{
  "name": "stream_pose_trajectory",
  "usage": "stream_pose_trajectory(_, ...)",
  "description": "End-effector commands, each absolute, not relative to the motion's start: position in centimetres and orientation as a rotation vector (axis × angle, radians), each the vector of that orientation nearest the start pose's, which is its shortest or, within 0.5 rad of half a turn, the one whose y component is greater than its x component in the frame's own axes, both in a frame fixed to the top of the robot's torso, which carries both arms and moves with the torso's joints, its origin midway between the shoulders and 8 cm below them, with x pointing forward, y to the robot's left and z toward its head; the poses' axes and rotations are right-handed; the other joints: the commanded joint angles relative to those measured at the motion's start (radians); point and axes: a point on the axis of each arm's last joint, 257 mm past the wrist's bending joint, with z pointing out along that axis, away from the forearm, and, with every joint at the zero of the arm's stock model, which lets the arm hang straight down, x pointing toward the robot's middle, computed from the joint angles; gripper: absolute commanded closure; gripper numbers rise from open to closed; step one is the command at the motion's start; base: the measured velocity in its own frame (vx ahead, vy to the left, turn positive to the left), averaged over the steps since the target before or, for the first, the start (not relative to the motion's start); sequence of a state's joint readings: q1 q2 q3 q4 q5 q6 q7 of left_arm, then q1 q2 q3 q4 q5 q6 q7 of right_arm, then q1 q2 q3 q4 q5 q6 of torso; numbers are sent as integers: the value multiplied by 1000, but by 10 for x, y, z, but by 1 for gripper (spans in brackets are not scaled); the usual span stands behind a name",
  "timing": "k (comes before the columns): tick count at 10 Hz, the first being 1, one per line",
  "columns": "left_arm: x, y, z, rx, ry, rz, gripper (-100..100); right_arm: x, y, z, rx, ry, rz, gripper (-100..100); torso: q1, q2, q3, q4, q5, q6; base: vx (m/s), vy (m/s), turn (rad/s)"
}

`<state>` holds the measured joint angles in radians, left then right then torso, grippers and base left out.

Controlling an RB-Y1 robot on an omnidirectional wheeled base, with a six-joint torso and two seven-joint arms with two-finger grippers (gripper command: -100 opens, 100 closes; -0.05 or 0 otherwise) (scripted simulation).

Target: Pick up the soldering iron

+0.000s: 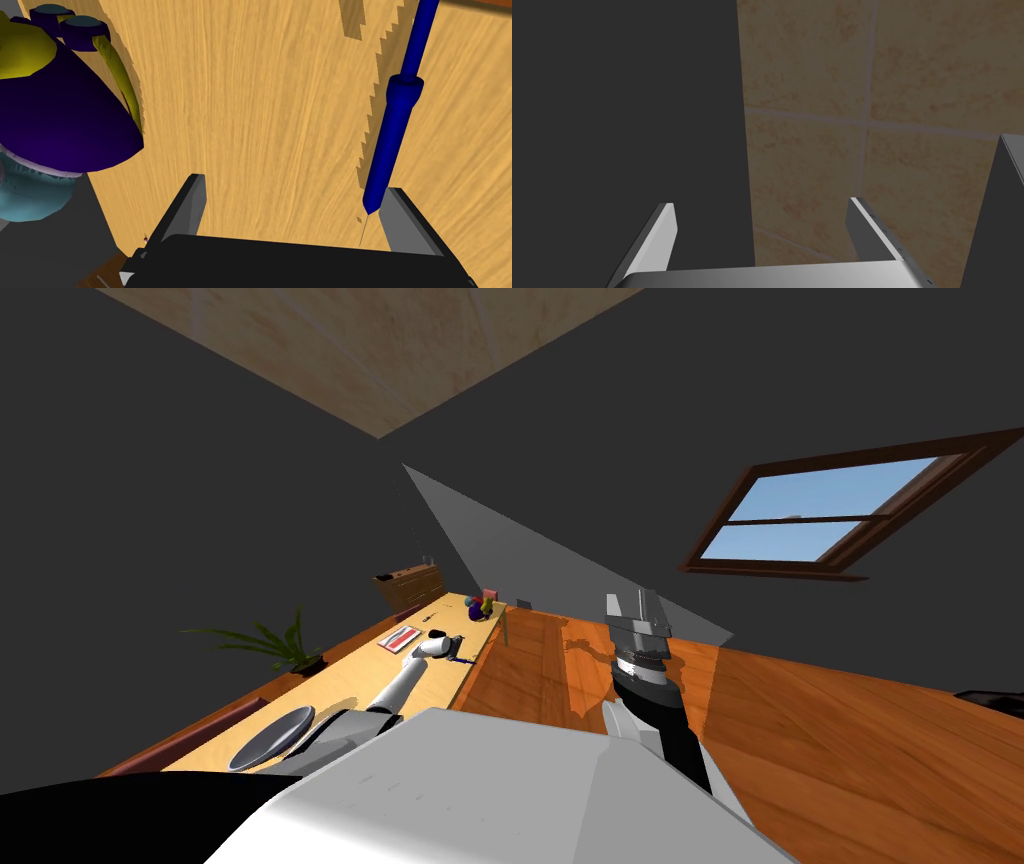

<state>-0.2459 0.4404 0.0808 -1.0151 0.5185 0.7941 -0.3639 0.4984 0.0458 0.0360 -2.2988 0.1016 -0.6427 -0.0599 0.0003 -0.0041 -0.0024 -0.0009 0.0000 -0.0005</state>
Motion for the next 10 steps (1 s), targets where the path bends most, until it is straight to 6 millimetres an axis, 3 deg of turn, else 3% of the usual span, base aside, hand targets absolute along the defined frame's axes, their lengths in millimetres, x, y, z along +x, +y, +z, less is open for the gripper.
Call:
stream_pose_trajectory(1, 449, 418, -475, -1829, 2012, -400, -100, 317, -253, 58, 516, 512, 1367, 0, 0, 0, 0, 0, 0, 0, 61, 4, -1)
stream_pose_trajectory(10, 391, 438, -508, -1979, 2165, -212, -100, 317, -253, 58, 516, 512, 1367, 0, 0, 1, 0, 0, 0, 0, 57, 9, 3)
